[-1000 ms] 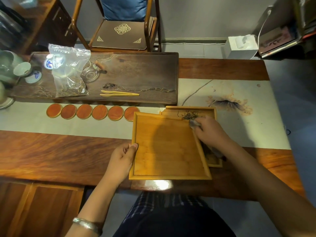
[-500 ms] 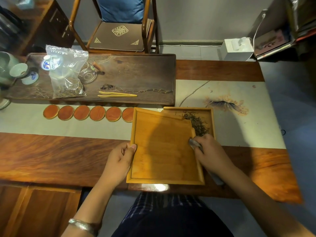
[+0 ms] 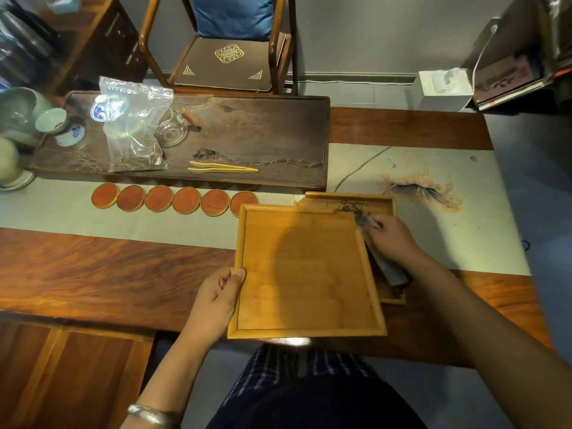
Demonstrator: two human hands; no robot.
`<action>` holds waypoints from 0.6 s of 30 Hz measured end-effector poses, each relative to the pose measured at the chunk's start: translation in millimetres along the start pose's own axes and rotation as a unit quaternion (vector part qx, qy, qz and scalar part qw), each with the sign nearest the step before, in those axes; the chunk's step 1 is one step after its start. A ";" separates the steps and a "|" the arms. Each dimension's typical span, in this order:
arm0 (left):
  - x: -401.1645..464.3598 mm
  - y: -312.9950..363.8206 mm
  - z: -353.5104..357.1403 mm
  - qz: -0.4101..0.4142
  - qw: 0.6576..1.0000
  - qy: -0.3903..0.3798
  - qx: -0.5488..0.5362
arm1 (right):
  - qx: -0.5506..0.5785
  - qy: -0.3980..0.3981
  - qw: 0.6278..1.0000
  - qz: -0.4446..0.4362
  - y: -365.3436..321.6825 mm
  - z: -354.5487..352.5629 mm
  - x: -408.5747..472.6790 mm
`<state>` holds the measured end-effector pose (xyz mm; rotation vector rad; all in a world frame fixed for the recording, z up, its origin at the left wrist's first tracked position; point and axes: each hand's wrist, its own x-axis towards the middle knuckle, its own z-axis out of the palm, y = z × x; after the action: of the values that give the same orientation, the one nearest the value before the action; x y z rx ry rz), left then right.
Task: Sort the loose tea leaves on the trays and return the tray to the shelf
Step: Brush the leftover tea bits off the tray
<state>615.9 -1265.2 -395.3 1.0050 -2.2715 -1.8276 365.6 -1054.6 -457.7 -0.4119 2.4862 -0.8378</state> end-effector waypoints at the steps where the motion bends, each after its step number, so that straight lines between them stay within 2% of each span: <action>1: 0.3 0.1 -0.3 -0.002 1.000 0.006 -0.005 | 0.035 0.009 0.999 0.025 5.8 -1.8 0.1; 4: 4.3 0.1 -1.4 -0.004 1.000 0.019 -0.003 | 0.136 0.032 0.988 0.064 14.4 -10.0 -6.2; 8: 8.7 1.7 1.7 -0.002 1.000 -0.006 0.011 | 0.164 0.042 0.985 -0.018 -2.6 -20.4 -23.9; 11: 10.4 1.6 6.9 -0.005 1.000 -0.004 0.016 | 0.103 -0.024 0.990 -0.094 -14.2 -17.3 -36.6; 14: 11.9 2.6 11.9 -0.007 1.000 0.000 0.012 | 0.023 -0.080 0.989 -0.125 -13.1 -9.0 -39.4; 18: 15.2 5.1 13.3 -0.002 1.000 -0.010 0.016 | -0.025 -0.088 0.983 -0.160 -7.2 -12.4 -33.9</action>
<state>596.0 -1261.3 -399.9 1.0003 -2.3199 -1.8158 388.3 -1039.9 -432.8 -0.8828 2.3132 -0.8194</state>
